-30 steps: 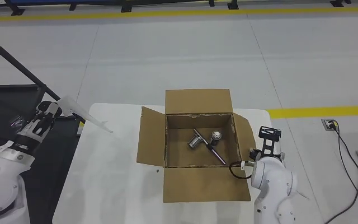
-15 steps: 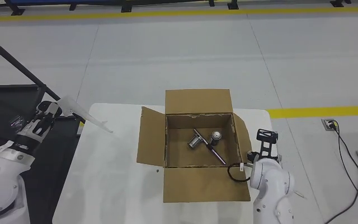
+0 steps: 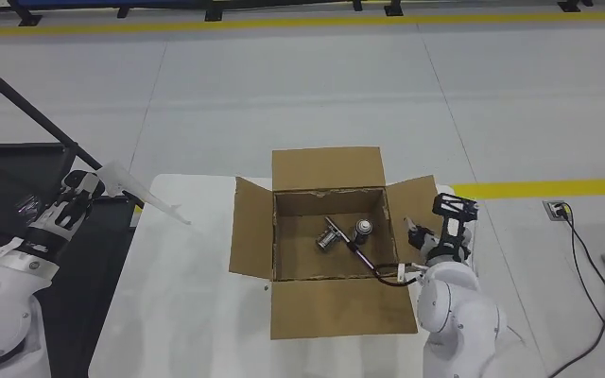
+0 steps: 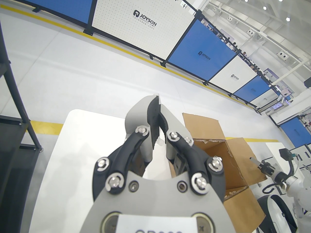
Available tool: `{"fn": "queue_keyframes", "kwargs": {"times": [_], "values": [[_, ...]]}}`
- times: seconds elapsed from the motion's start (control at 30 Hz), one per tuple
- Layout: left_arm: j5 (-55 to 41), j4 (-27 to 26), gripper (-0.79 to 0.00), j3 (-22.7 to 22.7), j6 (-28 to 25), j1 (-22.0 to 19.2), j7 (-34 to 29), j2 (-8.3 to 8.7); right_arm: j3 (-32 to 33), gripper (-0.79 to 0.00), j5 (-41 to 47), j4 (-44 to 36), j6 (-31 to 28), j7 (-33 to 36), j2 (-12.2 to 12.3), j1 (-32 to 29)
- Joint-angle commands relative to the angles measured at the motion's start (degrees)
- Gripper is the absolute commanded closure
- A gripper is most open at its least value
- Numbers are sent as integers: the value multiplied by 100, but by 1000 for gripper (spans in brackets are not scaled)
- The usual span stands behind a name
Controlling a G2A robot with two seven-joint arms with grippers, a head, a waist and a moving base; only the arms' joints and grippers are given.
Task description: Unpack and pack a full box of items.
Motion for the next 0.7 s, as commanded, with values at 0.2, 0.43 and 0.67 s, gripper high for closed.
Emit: {"fn": "queue_keyframes", "kwargs": {"times": [0.2,0.43,0.67], "values": [[0,0,0,0,0,0,0,0,-590,-785,-426,952,-378,256,16,694],[0,0,0,0,0,0,0,0,-491,-785,-494,874,-313,396,52,675],[0,0,0,0,0,0,0,0,-340,-785,-454,682,-605,788,106,503]]}}
